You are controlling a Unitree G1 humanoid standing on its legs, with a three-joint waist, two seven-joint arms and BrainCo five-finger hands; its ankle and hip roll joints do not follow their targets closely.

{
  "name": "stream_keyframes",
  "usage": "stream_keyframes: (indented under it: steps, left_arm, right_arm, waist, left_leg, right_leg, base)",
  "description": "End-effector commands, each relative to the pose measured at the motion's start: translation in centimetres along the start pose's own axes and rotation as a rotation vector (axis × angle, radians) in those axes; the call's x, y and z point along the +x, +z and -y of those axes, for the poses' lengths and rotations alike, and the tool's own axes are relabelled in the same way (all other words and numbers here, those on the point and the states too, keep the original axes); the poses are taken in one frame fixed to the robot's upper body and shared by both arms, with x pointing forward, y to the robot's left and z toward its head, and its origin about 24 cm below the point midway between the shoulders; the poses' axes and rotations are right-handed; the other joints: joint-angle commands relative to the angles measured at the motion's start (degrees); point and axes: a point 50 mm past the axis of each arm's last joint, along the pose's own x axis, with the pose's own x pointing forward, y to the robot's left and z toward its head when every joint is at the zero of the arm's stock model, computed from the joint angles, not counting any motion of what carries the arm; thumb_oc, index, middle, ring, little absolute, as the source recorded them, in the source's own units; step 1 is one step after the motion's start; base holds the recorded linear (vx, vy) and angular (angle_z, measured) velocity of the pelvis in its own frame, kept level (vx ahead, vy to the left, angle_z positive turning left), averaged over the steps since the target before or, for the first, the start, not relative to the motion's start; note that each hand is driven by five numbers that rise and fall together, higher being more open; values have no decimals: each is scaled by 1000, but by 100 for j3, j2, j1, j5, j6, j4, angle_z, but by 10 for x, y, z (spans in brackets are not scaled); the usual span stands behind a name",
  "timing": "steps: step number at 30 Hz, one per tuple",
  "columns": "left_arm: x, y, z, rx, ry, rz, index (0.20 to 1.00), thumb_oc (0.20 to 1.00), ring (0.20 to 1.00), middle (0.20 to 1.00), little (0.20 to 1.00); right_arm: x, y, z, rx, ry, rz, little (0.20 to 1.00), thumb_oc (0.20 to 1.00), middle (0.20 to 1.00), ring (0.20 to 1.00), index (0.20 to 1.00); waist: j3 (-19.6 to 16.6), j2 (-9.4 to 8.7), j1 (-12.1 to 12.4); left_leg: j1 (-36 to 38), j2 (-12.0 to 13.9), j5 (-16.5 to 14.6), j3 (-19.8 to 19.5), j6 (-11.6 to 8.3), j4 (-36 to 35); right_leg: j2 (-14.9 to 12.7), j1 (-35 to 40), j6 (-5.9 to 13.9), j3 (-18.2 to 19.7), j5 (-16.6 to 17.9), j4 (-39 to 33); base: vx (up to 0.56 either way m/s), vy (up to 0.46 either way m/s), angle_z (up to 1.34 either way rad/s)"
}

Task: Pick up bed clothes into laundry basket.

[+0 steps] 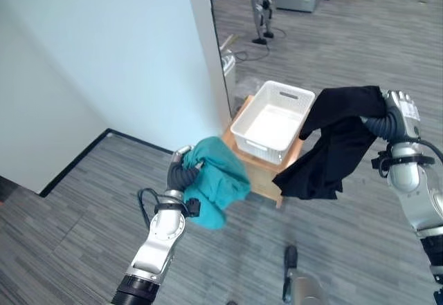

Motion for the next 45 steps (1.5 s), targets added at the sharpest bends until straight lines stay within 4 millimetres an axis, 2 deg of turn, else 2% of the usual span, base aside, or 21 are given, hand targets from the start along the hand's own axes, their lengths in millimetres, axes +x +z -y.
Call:
stream_keyframes:
  steps: [1, 2, 3, 4, 5, 6, 7, 8, 9, 10, 13, 17, 20, 27, 35, 37, 39, 40, 42, 43, 45]
  left_arm:
    - [-1, 28, -7, -107, 18, 156, 200, 200, 200, 200, 200]
    - [0, 28, -7, -107, 19, 158, 200, 200, 200, 200, 200]
    - [-2, 26, -9, -111, 31, 147, 200, 200, 200, 200, 200]
    - [-4, 23, -9, -117, 36, 131, 200, 200, 200, 200, 200]
    - [-4, 23, -10, -119, 38, 131, 200, 200, 200, 200, 200]
    - [-5, 20, -9, -127, 36, 113, 200, 200, 200, 200, 200]
    - [-8, 14, -9, -133, 37, 82, 200, 200, 200, 200, 200]
    - [-8, 11, -10, -124, 43, 72, 200, 200, 200, 200, 200]
    - [-8, 11, -10, -118, 40, 77, 200, 200, 200, 200, 200]
    - [-12, 7, -6, -135, 22, 51, 200, 200, 200, 200, 200]
    - [-18, 2, -3, -141, -5, 25, 200, 200, 200, 200, 200]
    - [-21, -2, -3, -148, -20, 9, 200, 200, 200, 200, 200]
    - [-22, -3, -7, -140, -24, 6, 200, 200, 200, 200, 200]
    - [-26, -11, -19, -157, 39, -33, 200, 200, 200, 200, 200]
    - [-31, -20, -25, -161, 66, -75, 200, 200, 200, 200, 200]
    - [-33, -23, -26, -156, 69, -88, 200, 200, 200, 200, 200]
    - [-35, -26, -27, -145, 46, -100, 200, 200, 200, 200, 200]
    - [-35, -26, -28, -146, 46, -100, 200, 200, 200, 200, 200]
    - [-33, -25, -28, -150, 33, -94, 200, 200, 200, 200, 200]
    - [-33, -25, -28, -151, 34, -94, 200, 200, 200, 200, 200]
    - [-26, -18, -30, -149, 25, -60, 200, 200, 200, 200, 200]
  right_arm:
    - [38, 44, 58, -71, -275, 233, 200, 200, 200, 200, 200]
    - [39, 44, 58, -70, -277, 234, 200, 200, 200, 200, 200]
    - [44, 50, 63, -75, -297, 257, 200, 200, 200, 200, 200]
    - [49, 56, 70, -87, -314, 282, 200, 200, 200, 200, 200]
    - [50, 56, 70, -87, -313, 283, 200, 200, 200, 200, 200]
    - [53, 58, 72, -94, -308, 291, 200, 200, 200, 200, 200]
    - [57, 62, 73, -105, -298, 307, 200, 200, 200, 200, 200]
    - [59, 64, 73, -118, -287, 321, 200, 200, 200, 200, 200]
    - [63, 61, 81, -151, -301, 316, 200, 200, 200, 200, 200]
    - [68, 67, 81, -160, -292, 327, 200, 200, 200, 200, 200]
    - [76, 68, 80, -174, -279, 320, 200, 200, 200, 200, 200]
    - [88, 71, 81, -194, -270, 312, 200, 200, 200, 200, 200]
    - [99, 64, 85, -261, -267, 273, 200, 200, 200, 200, 200]
    - [100, 47, 88, -258, -279, 199, 200, 200, 200, 200, 200]
    - [93, 33, 54, -249, -163, 144, 200, 200, 200, 200, 200]
    - [88, 28, 40, -240, -118, 126, 200, 200, 200, 200, 200]
    - [81, 17, 10, -213, 2, 75, 200, 200, 200, 200, 200]
    - [81, 17, 10, -213, 2, 76, 200, 200, 200, 200, 200]
    - [74, -2, -13, -217, 101, -7, 200, 200, 200, 200, 200]
    - [75, -2, -13, -216, 101, -6, 200, 200, 200, 200, 200]
    - [65, -23, -32, -207, 167, -123, 200, 200, 200, 200, 200]
  waist:
    - [-151, -340, 136]
    - [-152, -350, 115]
    - [-67, -421, 211]
    - [-16, -539, 317]
    - [-16, -535, 320]
    - [-45, -528, 357]
    - [-138, -390, 435]
    - [-165, -347, 485]
    - [-163, -343, 475]
    - [-234, -204, 431]
    - [-414, -121, 426]
    - [-496, -91, 443]
    - [-542, -148, 546]
    - [-604, -173, 689]
    - [-593, -220, 901]
    - [-553, -222, 963]
    - [-469, -234, 1120]
    - [-472, -235, 1114]
    - [-387, -228, 1226]
    - [-390, -229, 1219]
    - [-215, -179, 1321]
  left_leg:
    - [-1096, 79, 70, 59, -417, 2234]
    - [-1141, 69, 92, 43, -415, 2259]
    - [-1416, 57, 267, -82, -474, 2792]
    - [-1798, 52, 273, 25, -399, 2820]
    - [-1786, 48, 267, 38, -395, 2808]
    - [-1823, 131, 238, 124, -350, 2390]
    - [-1676, 101, 233, 146, -250, 1208]
    - [-1614, 62, 421, 106, -263, 664]
    - [-1525, 151, 569, 242, -347, 423]
    - [-1239, 189, 635, 275, -299, -44]
    - [-876, 130, 692, 319, -296, -443]
    - [-744, 159, 775, 374, -338, -635]
    - [-755, 172, 788, 387, -354, -655]
    - [-830, 137, 758, 299, -378, -655]
    - [-940, 72, 707, 188, -348, -655]
    - [-979, 63, 701, 168, -341, -655]
    - [-1112, 60, 744, 117, -370, -655]
    - [-1116, 59, 745, 114, -371, -655]
    - [-1259, 50, 792, 36, -405, -655]
    - [-1267, 49, 794, 31, -405, -655]
    - [-1539, 37, 887, -91, -466, -655]
  right_leg:
    - [-335, 1025, 431, 95, -725, -400]
    - [-345, 1005, 425, 82, -702, -406]
    - [-310, 1165, 317, 77, -768, -452]
    - [-278, 1329, 256, 45, -838, -481]
    - [-283, 1326, 259, 56, -847, -478]
    - [-260, 1358, 276, 39, -874, -480]
    - [-165, 1370, 343, 45, -983, -500]
    - [-151, 1449, 354, 76, -1056, -496]
    - [-203, 1522, 354, 21, -1119, -486]
    - [-106, 1515, 339, -31, -1202, -427]
    - [-124, 1576, 351, -105, -1176, -425]
    - [-150, 1624, 382, -171, -1167, -473]
    - [-183, 1612, 426, -243, -1156, -493]
    - [-236, 1659, 489, -428, -1166, -500]
    - [-310, 1664, 556, -574, -1157, -505]
    - [-328, 1641, 572, -605, -1143, -505]
    - [-359, 1587, 579, -703, -1140, -505]
    - [-360, 1584, 579, -706, -1141, -505]
    - [-372, 1520, 594, -812, -1131, -505]
    - [-372, 1515, 594, -817, -1132, -505]
    - [-352, 1348, 580, -910, -1116, -505]
  base:
    - [153, -279, 6]
    - [128, -287, 4]
    - [152, -243, 21]
    - [175, -237, 16]
    - [223, -174, 7]
    - [224, 15, -12]
    - [293, 16, -10]
    - [223, 63, -5]
    - [191, 23, -26]
    - [168, 29, -31]
    - [134, 14, -24]
    - [95, -12, 1]
    - [53, -18, 30]
    - [44, -4, 23]
    - [46, 1, 12]
    - [36, -14, 2]
    - [32, -21, 6]
    - [27, -13, 18]
    - [18, -25, 24]
    - [-19, -50, 27]
    - [-48, -38, 30]
